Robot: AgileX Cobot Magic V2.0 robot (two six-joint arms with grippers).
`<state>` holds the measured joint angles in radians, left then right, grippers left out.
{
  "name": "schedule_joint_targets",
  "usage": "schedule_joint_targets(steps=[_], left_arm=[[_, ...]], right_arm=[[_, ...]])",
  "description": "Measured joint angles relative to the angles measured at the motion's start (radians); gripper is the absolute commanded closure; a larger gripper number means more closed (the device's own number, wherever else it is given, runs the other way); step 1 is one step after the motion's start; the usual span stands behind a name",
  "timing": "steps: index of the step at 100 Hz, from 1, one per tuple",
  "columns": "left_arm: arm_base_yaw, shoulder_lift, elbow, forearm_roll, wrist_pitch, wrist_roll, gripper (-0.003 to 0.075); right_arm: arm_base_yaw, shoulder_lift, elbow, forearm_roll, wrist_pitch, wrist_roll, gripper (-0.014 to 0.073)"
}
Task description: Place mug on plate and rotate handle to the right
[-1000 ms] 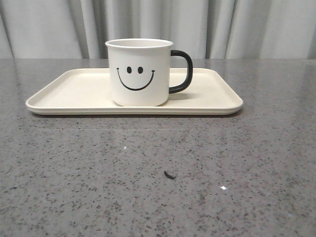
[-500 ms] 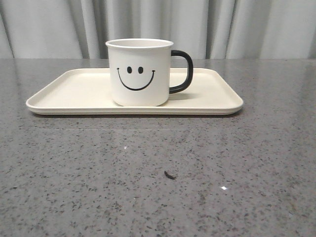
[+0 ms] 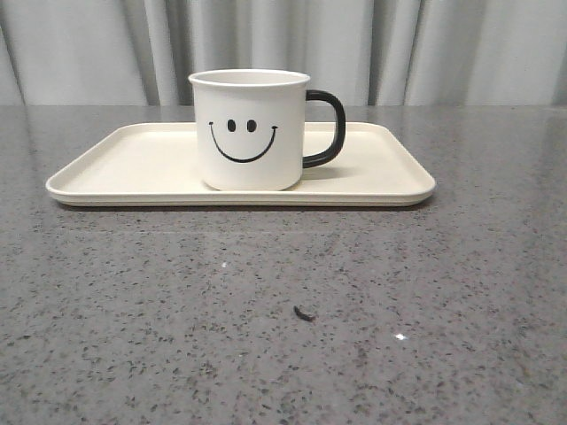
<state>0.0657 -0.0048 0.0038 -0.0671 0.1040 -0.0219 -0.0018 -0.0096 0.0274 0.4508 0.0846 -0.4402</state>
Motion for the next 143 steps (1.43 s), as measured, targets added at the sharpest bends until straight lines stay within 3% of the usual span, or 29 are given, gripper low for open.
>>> schedule_joint_targets(steps=[24,35,143], left_arm=[[0.000,0.000,0.000,0.000,0.000,0.000,0.0739],[0.000,0.000,0.000,0.000,0.000,0.000,0.0739],[0.000,0.000,0.000,0.000,0.000,0.000,0.0739]], right_arm=[[0.000,0.000,0.000,-0.300,0.000,0.296,0.0683],[0.000,0.000,0.000,-0.381,0.000,0.357,0.0683],[0.000,0.000,0.000,-0.413,0.000,0.378,0.0683]])
